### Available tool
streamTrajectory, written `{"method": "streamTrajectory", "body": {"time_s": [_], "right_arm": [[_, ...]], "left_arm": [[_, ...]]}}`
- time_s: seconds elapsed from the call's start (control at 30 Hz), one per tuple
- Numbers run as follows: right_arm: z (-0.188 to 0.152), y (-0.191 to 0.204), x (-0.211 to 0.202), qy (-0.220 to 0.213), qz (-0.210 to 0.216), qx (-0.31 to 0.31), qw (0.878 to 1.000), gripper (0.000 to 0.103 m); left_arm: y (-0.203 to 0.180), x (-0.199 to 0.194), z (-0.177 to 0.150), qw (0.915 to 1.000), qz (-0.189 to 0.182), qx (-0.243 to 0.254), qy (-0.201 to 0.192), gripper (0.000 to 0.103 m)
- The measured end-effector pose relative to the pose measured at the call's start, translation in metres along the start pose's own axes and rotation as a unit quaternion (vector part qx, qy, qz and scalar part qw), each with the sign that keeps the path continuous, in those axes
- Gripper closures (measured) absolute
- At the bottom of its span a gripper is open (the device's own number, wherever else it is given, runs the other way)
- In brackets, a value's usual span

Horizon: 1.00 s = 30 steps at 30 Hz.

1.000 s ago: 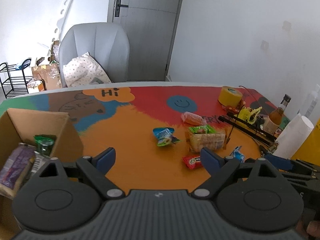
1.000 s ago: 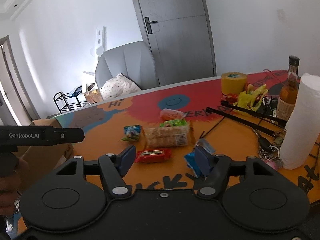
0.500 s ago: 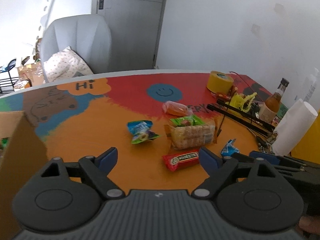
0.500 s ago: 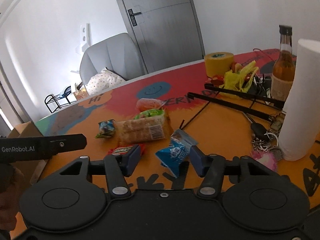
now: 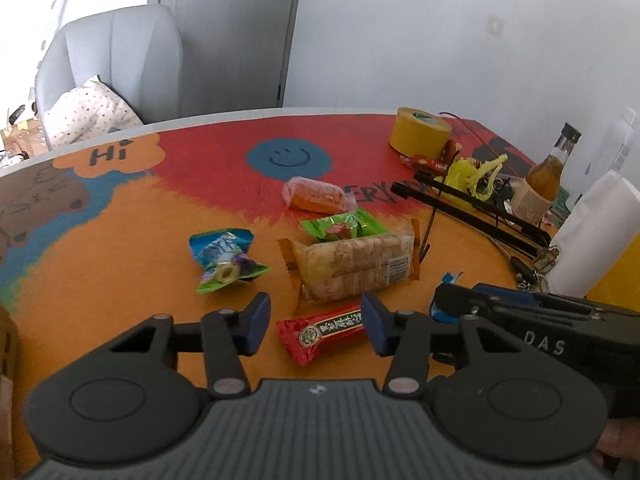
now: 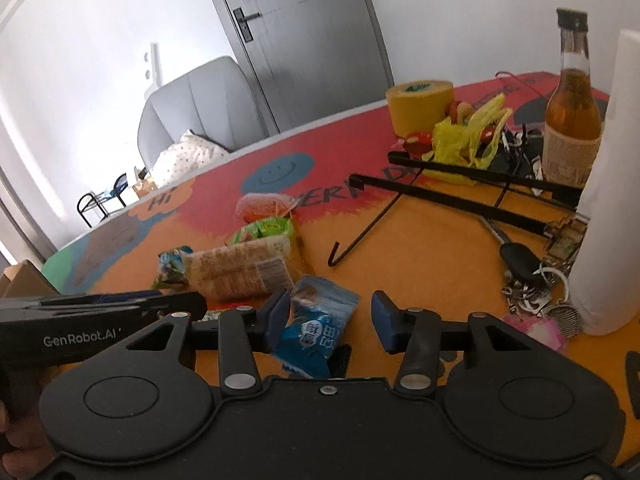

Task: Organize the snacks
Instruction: 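Grasp the red bar with the left gripper while the right gripper grasps the blue packet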

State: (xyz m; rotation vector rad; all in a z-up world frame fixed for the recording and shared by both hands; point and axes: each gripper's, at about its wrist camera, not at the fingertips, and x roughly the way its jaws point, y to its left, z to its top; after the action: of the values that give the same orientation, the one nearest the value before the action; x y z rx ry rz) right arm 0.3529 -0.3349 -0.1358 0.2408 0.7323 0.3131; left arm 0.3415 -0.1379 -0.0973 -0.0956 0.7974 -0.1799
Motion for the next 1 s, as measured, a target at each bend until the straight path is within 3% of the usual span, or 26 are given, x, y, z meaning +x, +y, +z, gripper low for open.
{"method": "streamTrajectory", "body": {"time_s": [0.37,0.57,0.73,0.83,1.0], "right_arm": [[-0.012,0.008,-0.008,0.008,-0.006,-0.031,0.999,0.058],[-0.019,0.010,-0.018,0.010,-0.016,-0.036,0.999,0.073],[-0.023,0.011,-0.024,0.011,-0.019,-0.036,0.999,0.075],[-0.024,0.013,-0.031,0.006,-0.020,-0.034,0.999,0.075],[-0.022,0.025,-0.040,-0.006,-0.012,-0.044,0.999,0.075]], "left_arm": [[-0.011,0.015,-0.004,0.9994,-0.011,0.031,0.007,0.054],[-0.015,0.015,-0.012,0.9982,-0.031,0.044,0.028,0.053],[-0.020,0.012,-0.018,0.9973,-0.028,0.060,0.031,0.055],[-0.021,0.010,-0.018,0.9971,-0.021,0.061,0.039,0.081],[-0.018,-0.002,-0.018,0.9976,-0.024,0.048,0.044,0.088]]}}
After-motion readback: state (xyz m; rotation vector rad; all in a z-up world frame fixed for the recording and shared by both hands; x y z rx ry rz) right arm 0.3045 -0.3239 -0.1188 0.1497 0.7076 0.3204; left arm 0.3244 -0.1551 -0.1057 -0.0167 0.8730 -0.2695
